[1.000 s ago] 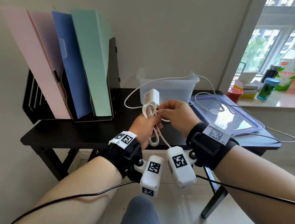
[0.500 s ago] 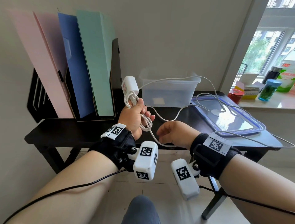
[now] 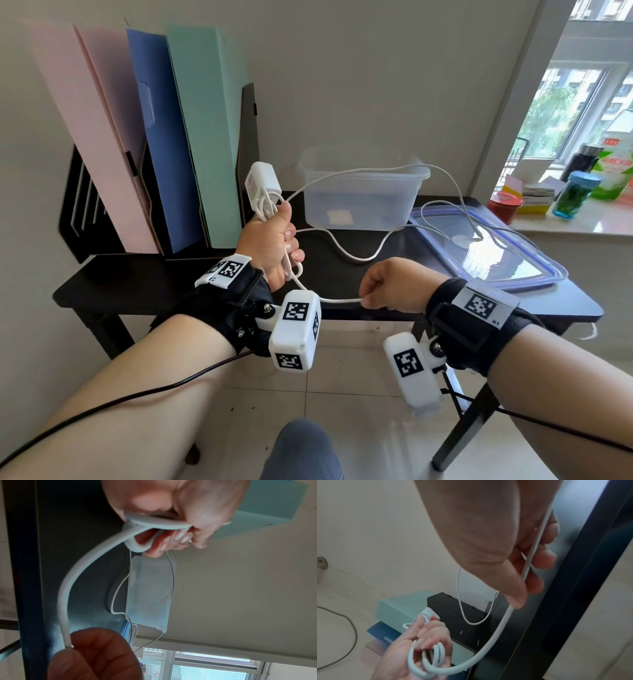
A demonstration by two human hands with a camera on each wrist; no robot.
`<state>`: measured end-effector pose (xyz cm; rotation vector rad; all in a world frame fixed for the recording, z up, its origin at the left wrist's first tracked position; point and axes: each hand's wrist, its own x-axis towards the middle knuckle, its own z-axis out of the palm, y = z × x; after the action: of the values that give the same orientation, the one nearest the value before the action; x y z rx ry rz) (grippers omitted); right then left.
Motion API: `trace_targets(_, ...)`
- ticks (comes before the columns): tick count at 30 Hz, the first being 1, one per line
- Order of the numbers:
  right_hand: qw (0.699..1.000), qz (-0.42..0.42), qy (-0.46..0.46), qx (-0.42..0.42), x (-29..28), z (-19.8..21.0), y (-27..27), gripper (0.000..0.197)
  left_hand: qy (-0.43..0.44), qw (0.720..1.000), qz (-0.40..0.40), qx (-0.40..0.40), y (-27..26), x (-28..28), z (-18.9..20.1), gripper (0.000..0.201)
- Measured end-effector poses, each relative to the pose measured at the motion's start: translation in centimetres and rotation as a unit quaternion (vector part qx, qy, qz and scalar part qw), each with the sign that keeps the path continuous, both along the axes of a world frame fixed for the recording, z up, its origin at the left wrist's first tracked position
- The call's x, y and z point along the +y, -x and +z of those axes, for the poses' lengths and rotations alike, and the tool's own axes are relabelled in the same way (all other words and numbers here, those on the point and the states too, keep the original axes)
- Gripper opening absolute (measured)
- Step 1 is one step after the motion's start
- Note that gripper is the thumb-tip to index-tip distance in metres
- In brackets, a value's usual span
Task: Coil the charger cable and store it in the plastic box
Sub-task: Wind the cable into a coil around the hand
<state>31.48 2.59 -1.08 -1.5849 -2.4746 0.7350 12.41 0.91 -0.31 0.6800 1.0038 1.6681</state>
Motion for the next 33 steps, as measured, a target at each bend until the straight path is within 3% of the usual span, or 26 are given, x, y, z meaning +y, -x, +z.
trace_targets(6,0.999,-0.005,-0.038,-0.018,0.4,0.1,-0.9,0.01,0.046,0.998,-0.03,0.035,-0.1,-0.2,-0.6,0.021)
trace_targets(15,0.971,-0.081,-0.12,0.188,1.3,-0.5,-0.1,0.005,0.054,0.989,-0.108,0.084,-2.0,-0.5,-2.2,0.011)
trace_targets(22,0.952,-0.088,-0.139,0.26,1.4,-0.6,0.9,0.009,0.068,0.981,-0.145,0.113,-3.2,-0.3,-3.1,0.008)
trace_targets(25,0.945,-0.092,-0.126,0.288,1.4,-0.6,1.3,0.008,0.07,0.977,-0.156,0.127,-3.7,-0.5,-3.4,0.018)
trace_targets(28,0.941,-0.097,-0.117,0.301,1.4,-0.5,1.7,0.007,0.063,0.974,-0.171,0.137,-4.0,-0.6,-3.5,0.018)
trace_targets(31,0.937,-0.1,-0.116,0.313,1.5,-0.5,1.8,0.012,0.071,0.972,-0.169,0.148,-4.0,-0.4,-3.7,0.006)
trace_targets(33,0.94,-0.094,-0.122,0.304,1.5,-0.7,1.6,0.015,0.081,0.97,-0.159,0.165,-3.8,-0.3,-3.9,0.013)
